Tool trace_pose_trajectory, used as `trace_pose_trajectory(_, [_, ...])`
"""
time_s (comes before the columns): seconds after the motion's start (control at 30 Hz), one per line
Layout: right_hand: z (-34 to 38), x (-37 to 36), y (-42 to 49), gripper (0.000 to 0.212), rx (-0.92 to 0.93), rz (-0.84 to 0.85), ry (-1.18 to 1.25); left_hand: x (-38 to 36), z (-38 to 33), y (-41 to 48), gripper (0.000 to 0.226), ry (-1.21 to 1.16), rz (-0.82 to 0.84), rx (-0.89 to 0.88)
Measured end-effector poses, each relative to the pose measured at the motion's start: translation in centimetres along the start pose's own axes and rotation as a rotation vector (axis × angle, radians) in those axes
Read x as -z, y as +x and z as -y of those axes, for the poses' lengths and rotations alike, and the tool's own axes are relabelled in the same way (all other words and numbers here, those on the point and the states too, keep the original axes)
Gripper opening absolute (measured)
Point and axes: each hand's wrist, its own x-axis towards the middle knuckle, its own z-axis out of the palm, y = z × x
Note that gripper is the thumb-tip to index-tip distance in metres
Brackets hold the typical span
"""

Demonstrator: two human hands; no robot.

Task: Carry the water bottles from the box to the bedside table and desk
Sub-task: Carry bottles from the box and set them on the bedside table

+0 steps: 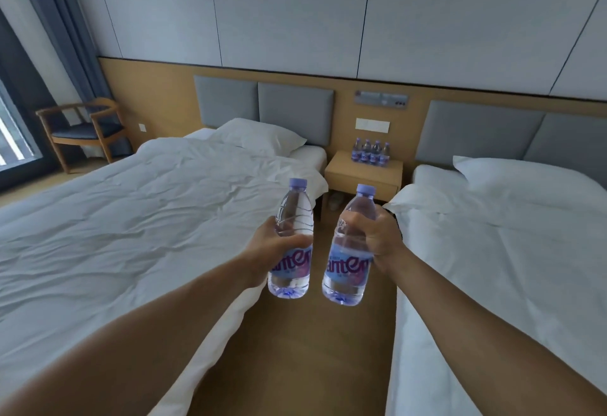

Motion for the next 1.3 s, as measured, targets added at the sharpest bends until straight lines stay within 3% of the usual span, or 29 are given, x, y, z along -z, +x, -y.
trace_pose_trajectory(0.1, [0.0,1.2,5.0,0.009,0.004,0.008,-0.006,-0.9,-0.7,5.4,0.051,-0.01,0.001,-0.004])
trace_pose_trajectory(0.43, [-2.1,2.5,22.5,0.013,-0.021,-0.08,-0.047,-2.1,-0.9,25.4,0.061,-0.029,0.121,-0.01])
trace_pose_trajectory(0.57, [-2.1,2.7,30.1,0.01,-0.042,-0.152,-0.026,-2.4,-2.1,34.4,0.076,-0.022,0.216,-0.015])
trace_pose_trajectory(0.73, [-2.2,4.0,38.1,0.013,-0.038,-0.221,0.0,-3.7,-4.1,43.5,0.059,0.019,0.34,-0.07])
trace_pose_trajectory(0.83, [-2.9,5.8,42.7,0.032,-0.071,-0.242,-0.029,-5.3,-4.5,48.7,0.042,0.011,0.376,-0.052])
trace_pose_trajectory(0.93, [-4.1,8.1,48.0,0.068,-0.111,-0.276,-0.059,-7.5,-4.4,54.5,0.063,0.039,0.423,-0.025])
trace_pose_trajectory(1.0, [-4.9,9.9,51.8,0.075,-0.131,-0.292,-0.063,-9.3,-4.3,58.6,0.077,0.052,0.421,-0.021])
trace_pose_trajectory(1.1, [-5.8,12.6,57.7,0.063,-0.134,-0.283,-0.044,-11.8,-4.3,64.5,0.096,0.024,0.374,0.043])
trace_pose_trajectory(1.2, [-5.7,15.1,63.2,0.065,-0.128,-0.304,-0.066,-13.9,-5.2,69.7,0.095,0.043,0.362,0.055])
trace_pose_trajectory(1.3, [-5.1,17.2,68.2,0.044,-0.113,-0.285,-0.082,-15.9,-6.1,74.4,0.093,0.039,0.337,0.042])
